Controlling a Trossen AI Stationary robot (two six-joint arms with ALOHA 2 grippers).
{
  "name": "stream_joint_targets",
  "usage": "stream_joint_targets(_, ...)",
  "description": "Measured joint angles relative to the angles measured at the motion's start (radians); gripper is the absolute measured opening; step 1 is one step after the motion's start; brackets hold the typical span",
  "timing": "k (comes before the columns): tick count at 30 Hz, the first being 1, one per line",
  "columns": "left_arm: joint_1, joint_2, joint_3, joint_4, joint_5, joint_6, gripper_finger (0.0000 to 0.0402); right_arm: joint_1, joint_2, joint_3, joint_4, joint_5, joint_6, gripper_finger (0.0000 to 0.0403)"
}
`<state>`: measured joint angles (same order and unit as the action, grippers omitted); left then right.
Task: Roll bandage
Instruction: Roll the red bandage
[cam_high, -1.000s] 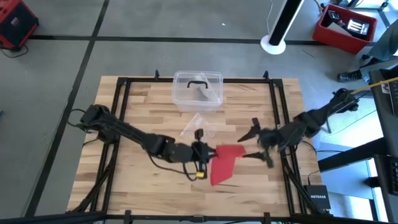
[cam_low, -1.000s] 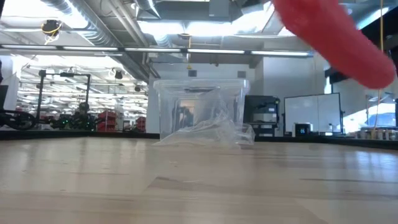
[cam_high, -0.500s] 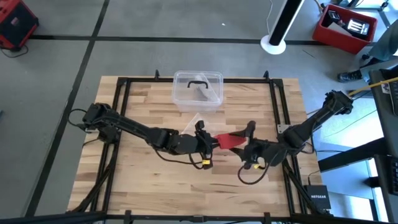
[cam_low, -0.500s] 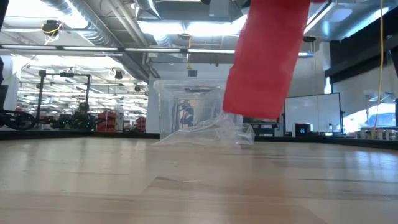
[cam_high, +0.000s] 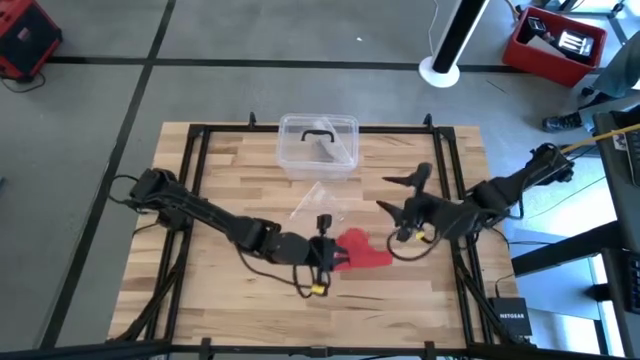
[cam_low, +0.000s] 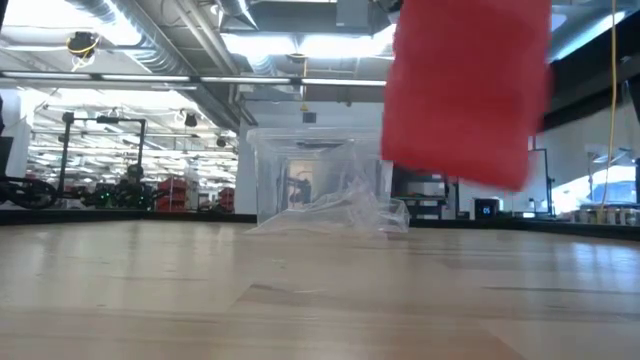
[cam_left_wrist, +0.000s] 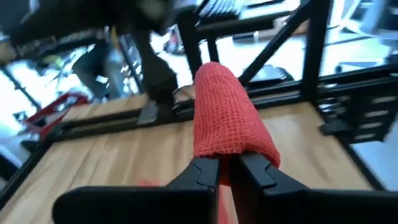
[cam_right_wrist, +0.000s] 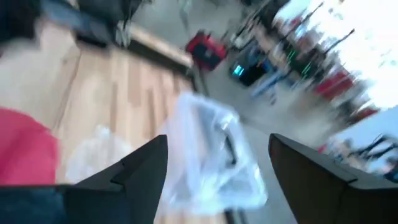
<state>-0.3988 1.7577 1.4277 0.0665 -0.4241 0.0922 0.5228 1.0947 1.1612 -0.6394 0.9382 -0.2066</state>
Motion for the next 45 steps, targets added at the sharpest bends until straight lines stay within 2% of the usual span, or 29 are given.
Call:
stream_joint_targets(4,-0.032,-0.066,0.016,-0.006,-0.001,-0.003,0.0013,-0.056,-0.045,-0.004,-0.186,-0.099,0.209,0.028)
stream_joint_targets(6,-0.035,-0.114,0.018,-0.019,-0.006,-0.024,0.0013,-0.067,-0.081,-0.014,-0.203,-0.151,0.29,0.028)
stream_joint_targets(11,-0.014,-0.207,0.018,-0.036,-0.041,-0.028,0.0013,-0.064,-0.123,-0.064,-0.117,-0.41,0.39,0.028)
stream_joint_targets(15,0.003,-0.281,0.018,0.022,-0.061,0.025,0.0013,-0.051,-0.123,-0.132,-0.006,-0.497,0.41,0.028)
stream_joint_targets(18,0.018,-0.322,0.018,0.059,-0.064,0.07,0.0013,-0.011,-0.122,-0.197,0.084,-0.457,0.373,0.028)
stream_joint_targets(22,0.044,-0.372,0.018,0.056,-0.08,0.127,0.0013,0.046,-0.124,-0.293,0.201,-0.312,0.341,0.028)
stream_joint_targets(25,0.07,-0.385,0.018,0.059,-0.087,0.147,0.0013,0.049,-0.108,-0.341,0.28,-0.278,0.358,0.028)
stream_joint_targets(30,0.102,-0.377,0.018,0.029,-0.087,0.172,0.0013,0.024,-0.041,-0.36,0.4,-0.322,0.393,0.028)
stream_joint_targets(34,0.108,-0.377,0.018,0.006,-0.087,0.172,0.0013,0.018,0.012,-0.421,0.514,-0.3,0.385,0.028)
stream_joint_targets(40,0.104,-0.377,0.018,-0.006,-0.07,0.177,0.0013,-0.021,0.041,-0.595,0.92,-0.257,0.332,0.028)
stream_joint_targets(45,0.104,-0.377,0.018,-0.008,-0.004,0.175,0.0013,-0.103,0.106,-0.673,1.17,-0.32,0.282,0.028)
